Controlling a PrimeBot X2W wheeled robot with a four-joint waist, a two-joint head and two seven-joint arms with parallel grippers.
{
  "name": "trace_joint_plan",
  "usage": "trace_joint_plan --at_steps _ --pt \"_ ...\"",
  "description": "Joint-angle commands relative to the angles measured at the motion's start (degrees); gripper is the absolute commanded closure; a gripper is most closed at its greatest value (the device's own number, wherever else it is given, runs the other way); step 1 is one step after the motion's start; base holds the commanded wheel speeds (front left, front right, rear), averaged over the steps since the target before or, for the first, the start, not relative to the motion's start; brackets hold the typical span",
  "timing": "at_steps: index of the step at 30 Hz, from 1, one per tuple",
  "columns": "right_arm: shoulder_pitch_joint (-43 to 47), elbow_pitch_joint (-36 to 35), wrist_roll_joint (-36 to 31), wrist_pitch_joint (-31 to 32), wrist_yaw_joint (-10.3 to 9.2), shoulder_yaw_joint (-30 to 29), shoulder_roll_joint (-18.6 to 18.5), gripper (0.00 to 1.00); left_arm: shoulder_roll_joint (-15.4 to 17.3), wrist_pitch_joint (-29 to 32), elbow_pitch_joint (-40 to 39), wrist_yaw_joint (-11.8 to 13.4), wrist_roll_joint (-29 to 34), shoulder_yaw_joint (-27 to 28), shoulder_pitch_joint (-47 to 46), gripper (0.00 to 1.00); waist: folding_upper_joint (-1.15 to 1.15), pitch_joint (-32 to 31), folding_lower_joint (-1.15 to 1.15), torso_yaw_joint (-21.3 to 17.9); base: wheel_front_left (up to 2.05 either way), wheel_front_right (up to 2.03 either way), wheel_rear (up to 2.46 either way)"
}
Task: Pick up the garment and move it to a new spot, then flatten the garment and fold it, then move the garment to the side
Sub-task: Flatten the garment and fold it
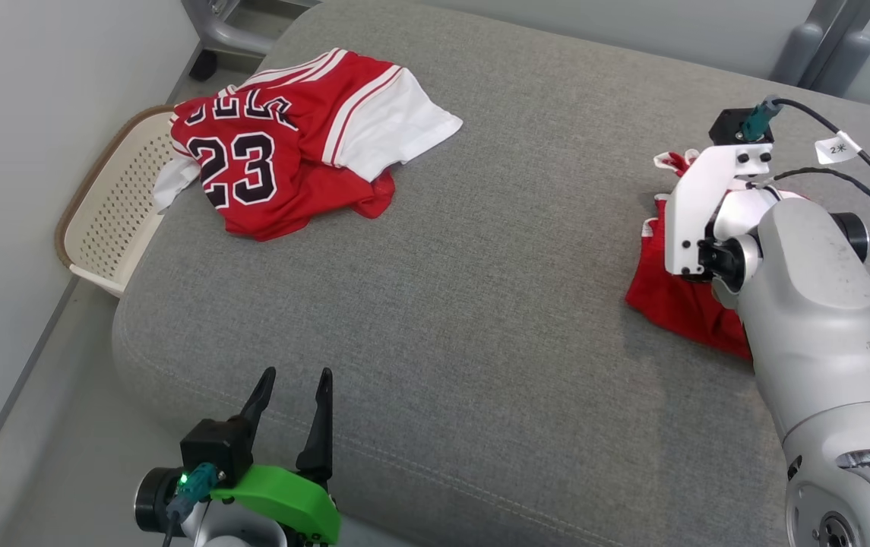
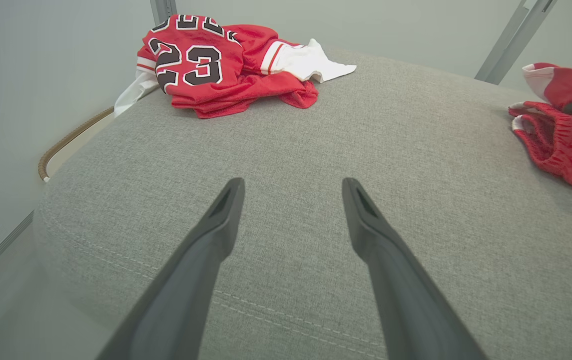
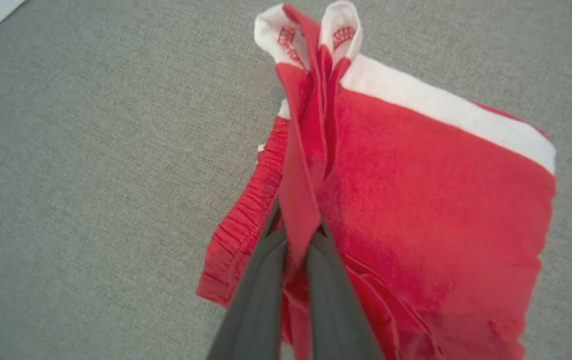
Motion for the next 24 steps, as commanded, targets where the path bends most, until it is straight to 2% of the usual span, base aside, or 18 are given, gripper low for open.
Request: trace_joint_plan --at_steps 1,2,3,13,24 --pt "-0.85 1.07 0.86 -0.66 -0.06 0.85 -0.01 1.00 -0.24 -0.50 0.25 -0.21 -0.28 0.01 -0.42 0.00 0.00 0.26 0.00 0.32 0.00 0.00 0.00" --pt "-1.29 1.35 1.90 -1.40 -0.06 1.67 -0.02 0.73 -0.27 -0.60 0.35 -0.12 -0.36 0.03 -0.53 0.00 0.00 0.30 0.00 0.31 0.00 0.00 0.00" --pt "-1.62 1.61 2.88 -2.10 -0.06 2.46 -0.02 0.00 -0.24 -0.55 0.47 -0.08 -0.49 0.12 -0.66 0.00 0.00 0.32 0.00 0.23 0.00 0.00 0.00" --pt "-2.76 0.19 8.16 -8.31 -0.07 8.80 -0.64 0.00 0.61 -1.20 1.11 0.42 -1.01 1.01 -0.82 0.00 0.00 -1.37 0.00 -3.08 0.00 0.00 0.00" --pt "3.93 -4.35 6.92 -17.64 -0.07 7.42 -6.05 0.00 1.53 -0.90 0.15 1.23 -1.15 1.05 0.31 0.00 0.00 -3.56 0.00 -8.24 0.00 0.00 0.00"
